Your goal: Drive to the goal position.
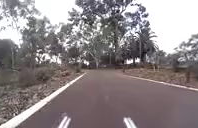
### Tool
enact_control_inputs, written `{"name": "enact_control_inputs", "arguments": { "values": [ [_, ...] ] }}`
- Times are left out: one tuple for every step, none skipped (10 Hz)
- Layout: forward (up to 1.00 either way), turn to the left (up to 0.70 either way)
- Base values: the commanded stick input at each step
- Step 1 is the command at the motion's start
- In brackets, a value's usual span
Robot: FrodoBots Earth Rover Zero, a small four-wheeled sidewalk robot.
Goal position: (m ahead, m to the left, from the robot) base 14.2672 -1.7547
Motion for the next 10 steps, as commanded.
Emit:
{"name": "enact_control_inputs", "arguments": {
  "values": [
    [0.60, 0.00],
    [0.60, 0.00],
    [0.60, 0.00],
    [0.60, 0.00],
    [0.60, 0.00],
    [0.60, 0.00],
    [0.60, 0.00],
    [0.60, 0.00],
    [0.60, 0.00],
    [0.60, 0.00]
  ]
}}
